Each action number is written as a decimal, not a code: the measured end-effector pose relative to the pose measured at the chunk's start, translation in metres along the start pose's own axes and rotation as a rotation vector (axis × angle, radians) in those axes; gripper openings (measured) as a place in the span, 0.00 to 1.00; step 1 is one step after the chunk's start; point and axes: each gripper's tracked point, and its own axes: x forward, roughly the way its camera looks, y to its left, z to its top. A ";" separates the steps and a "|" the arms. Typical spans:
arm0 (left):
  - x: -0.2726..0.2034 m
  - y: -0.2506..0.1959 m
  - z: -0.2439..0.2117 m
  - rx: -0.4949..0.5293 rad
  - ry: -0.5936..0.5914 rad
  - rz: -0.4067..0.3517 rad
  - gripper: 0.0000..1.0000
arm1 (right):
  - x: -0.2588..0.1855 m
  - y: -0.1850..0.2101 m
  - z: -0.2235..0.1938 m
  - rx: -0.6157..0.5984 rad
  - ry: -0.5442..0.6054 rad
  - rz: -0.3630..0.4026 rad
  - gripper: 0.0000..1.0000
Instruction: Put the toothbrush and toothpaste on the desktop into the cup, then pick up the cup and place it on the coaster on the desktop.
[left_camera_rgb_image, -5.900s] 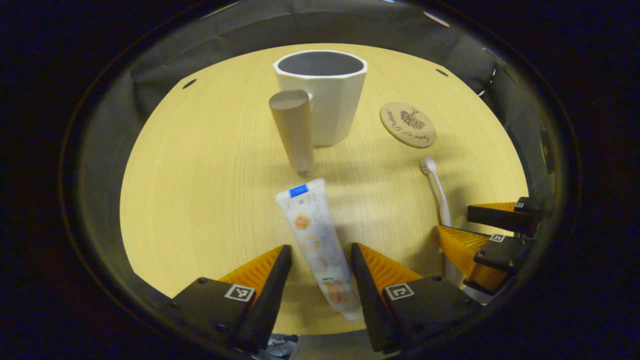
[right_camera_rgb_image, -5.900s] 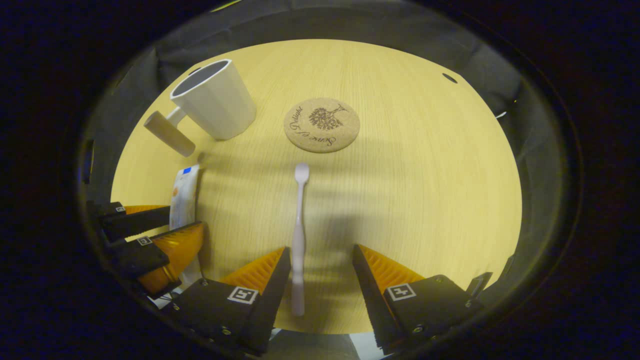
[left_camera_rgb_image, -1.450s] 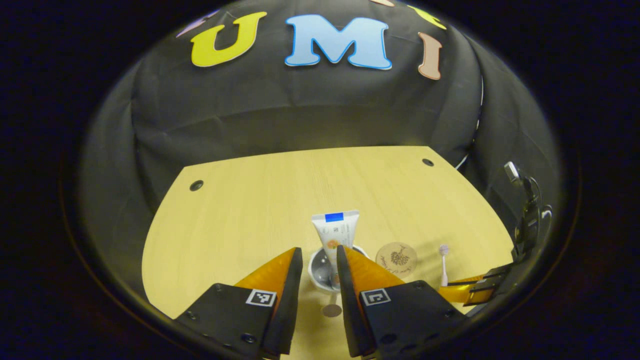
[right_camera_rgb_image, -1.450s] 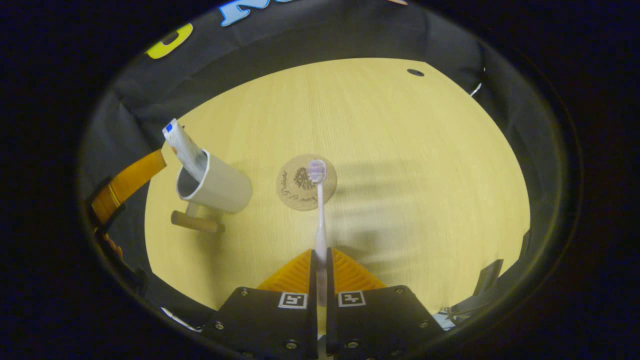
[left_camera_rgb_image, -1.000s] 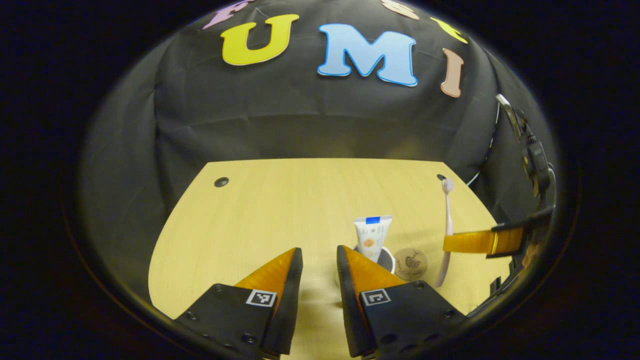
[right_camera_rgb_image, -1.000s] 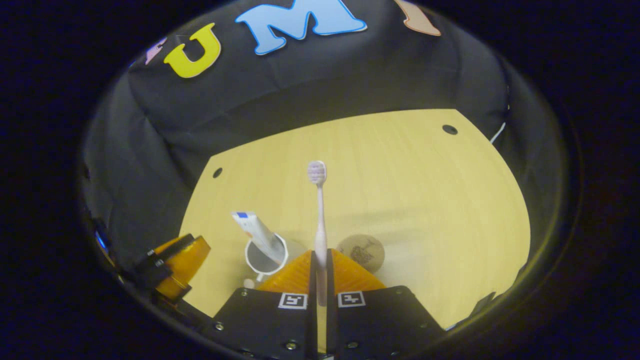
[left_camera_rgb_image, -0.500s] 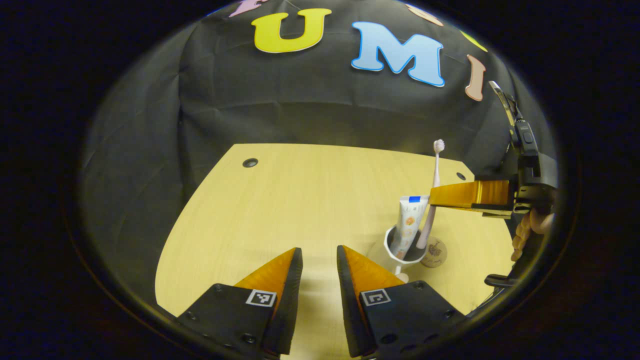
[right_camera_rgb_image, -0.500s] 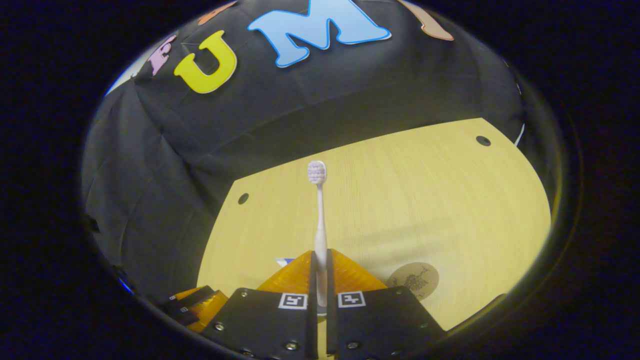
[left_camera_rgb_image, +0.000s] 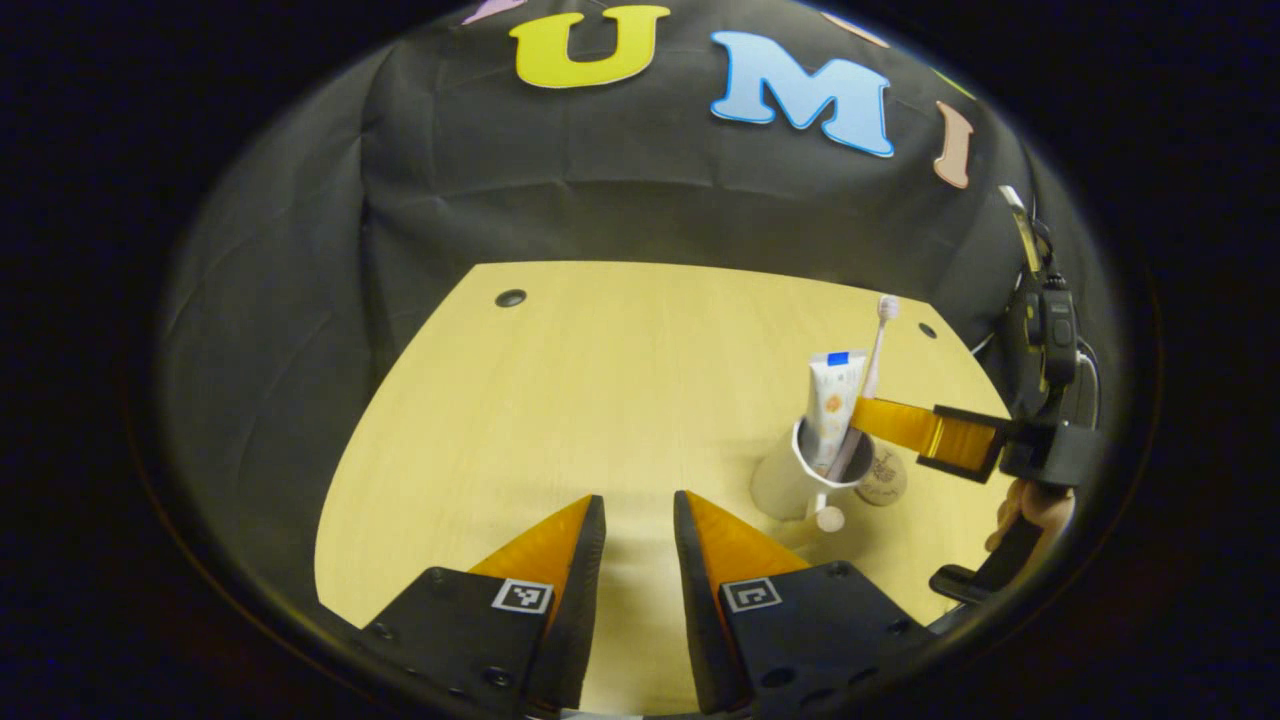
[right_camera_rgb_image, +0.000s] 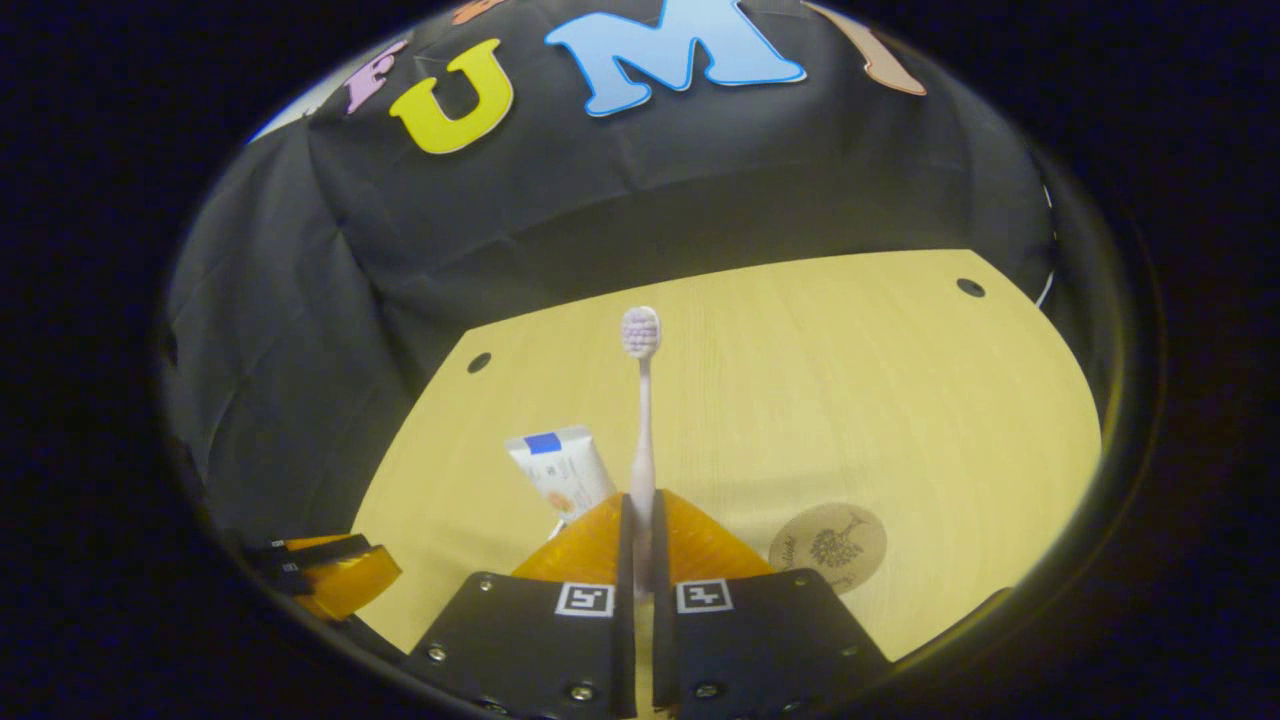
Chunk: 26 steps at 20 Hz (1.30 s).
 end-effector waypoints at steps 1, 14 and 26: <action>0.003 -0.008 -0.003 0.011 0.007 -0.015 0.47 | -0.001 -0.001 -0.006 -0.005 0.018 0.000 0.09; 0.024 -0.103 -0.028 0.172 0.130 -0.220 0.46 | -0.053 -0.041 -0.019 0.058 -0.006 -0.044 0.06; 0.032 -0.127 -0.048 0.194 0.301 -0.245 0.47 | -0.078 -0.100 -0.041 0.200 0.010 -0.138 0.06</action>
